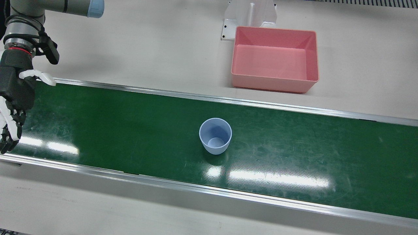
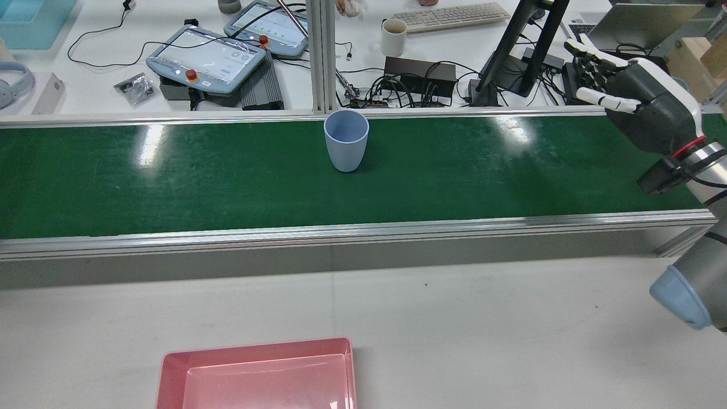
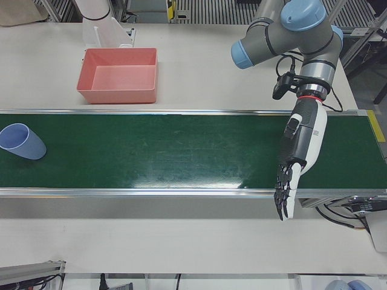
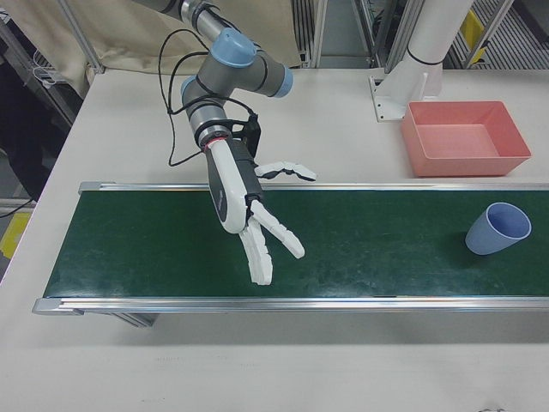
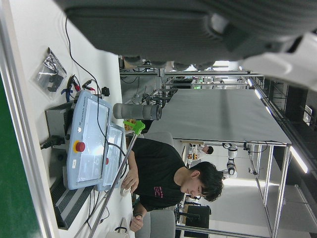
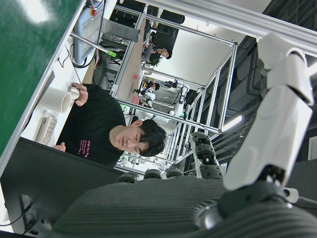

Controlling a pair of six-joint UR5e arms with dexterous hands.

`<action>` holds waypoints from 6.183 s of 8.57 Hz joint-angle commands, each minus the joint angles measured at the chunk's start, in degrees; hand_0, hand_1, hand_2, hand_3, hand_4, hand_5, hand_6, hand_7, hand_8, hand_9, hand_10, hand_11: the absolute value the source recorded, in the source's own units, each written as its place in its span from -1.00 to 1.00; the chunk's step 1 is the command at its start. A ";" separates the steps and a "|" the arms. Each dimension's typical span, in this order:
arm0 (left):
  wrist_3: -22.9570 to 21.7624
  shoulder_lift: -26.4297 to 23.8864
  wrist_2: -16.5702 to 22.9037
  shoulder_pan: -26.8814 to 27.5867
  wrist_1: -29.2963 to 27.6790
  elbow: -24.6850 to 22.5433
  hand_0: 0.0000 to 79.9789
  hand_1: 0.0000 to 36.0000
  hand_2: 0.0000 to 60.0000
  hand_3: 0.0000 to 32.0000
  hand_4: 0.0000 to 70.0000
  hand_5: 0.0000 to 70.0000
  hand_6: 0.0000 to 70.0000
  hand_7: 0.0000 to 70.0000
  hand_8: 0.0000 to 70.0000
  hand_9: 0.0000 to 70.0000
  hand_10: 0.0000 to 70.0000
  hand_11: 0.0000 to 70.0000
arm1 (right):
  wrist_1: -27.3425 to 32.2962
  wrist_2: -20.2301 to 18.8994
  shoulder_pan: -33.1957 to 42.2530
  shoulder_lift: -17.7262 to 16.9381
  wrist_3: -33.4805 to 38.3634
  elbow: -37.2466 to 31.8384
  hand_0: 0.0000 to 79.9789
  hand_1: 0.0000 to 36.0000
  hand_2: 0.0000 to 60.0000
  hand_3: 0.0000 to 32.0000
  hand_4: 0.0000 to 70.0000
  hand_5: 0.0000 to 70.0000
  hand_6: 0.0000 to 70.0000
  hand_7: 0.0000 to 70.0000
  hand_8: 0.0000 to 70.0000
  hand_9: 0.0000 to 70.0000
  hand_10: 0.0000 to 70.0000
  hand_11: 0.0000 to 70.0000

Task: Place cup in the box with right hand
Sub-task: 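Lower the open right hand beside the approaching blue cup, then close the right hand around the blue cup and lift it, then carry the blue cup with the right hand over the pink tray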

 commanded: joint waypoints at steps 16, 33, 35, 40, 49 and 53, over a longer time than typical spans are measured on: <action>0.00 0.00 0.00 0.00 0.14 -0.20 -1.00 -1.00 -1.00 -1.00 -1.00 -1.00 -1.00 -1.00 -1.00 -1.00 -1.00 -1.00 | -6.87 11.69 -13.01 2.26 -8.52 3.35 0.22 -0.08 -0.84 -1.00 -1.00 -0.88 -1.00 -1.00 -1.00 -1.00 -1.00 -1.00; 0.00 0.00 0.00 0.00 0.14 -0.11 -1.00 -1.00 -1.00 -1.00 -1.00 -1.00 -1.00 -1.00 -1.00 -1.00 -1.00 -1.00 | -6.16 13.20 -13.99 2.43 -8.17 -0.87 0.20 -0.11 -0.73 -1.00 -1.00 -0.89 -1.00 -1.00 -1.00 -1.00 -1.00 -1.00; 0.00 0.00 0.00 0.00 0.14 -0.11 -1.00 -1.00 -1.00 -1.00 -1.00 -1.00 -1.00 -1.00 -1.00 -1.00 -1.00 -1.00 | -5.99 13.20 -13.81 2.34 -8.17 -0.87 0.19 -0.11 -0.70 -1.00 -1.00 -0.89 -0.99 -1.00 -1.00 -1.00 -1.00 -1.00; 0.00 0.00 0.00 0.00 0.14 -0.11 -1.00 -1.00 -1.00 -1.00 -1.00 -1.00 -1.00 -1.00 -1.00 -1.00 -1.00 -1.00 | -6.25 14.78 -13.99 2.34 -8.25 -2.10 0.05 0.28 1.00 -1.00 -0.59 -0.83 -0.73 -0.08 -0.51 -0.14 -0.88 -0.79; 0.00 0.00 0.00 0.00 0.14 -0.11 -1.00 -1.00 -1.00 -1.00 -1.00 -1.00 -1.00 -1.00 -1.00 -1.00 -1.00 -1.00 | -6.16 14.08 -14.75 5.41 -7.54 13.50 0.22 0.46 1.00 -1.00 -0.30 -0.63 -0.34 1.00 0.53 1.00 -0.24 0.15; 0.00 0.00 0.00 0.00 0.14 -0.11 -1.00 -1.00 -1.00 -1.00 -1.00 -1.00 -1.00 -1.00 -1.00 -1.00 -1.00 -1.00 | -6.42 13.55 -36.96 5.25 -21.59 28.20 0.19 0.34 1.00 -1.00 -0.11 -0.65 -0.31 1.00 0.54 1.00 -0.26 0.11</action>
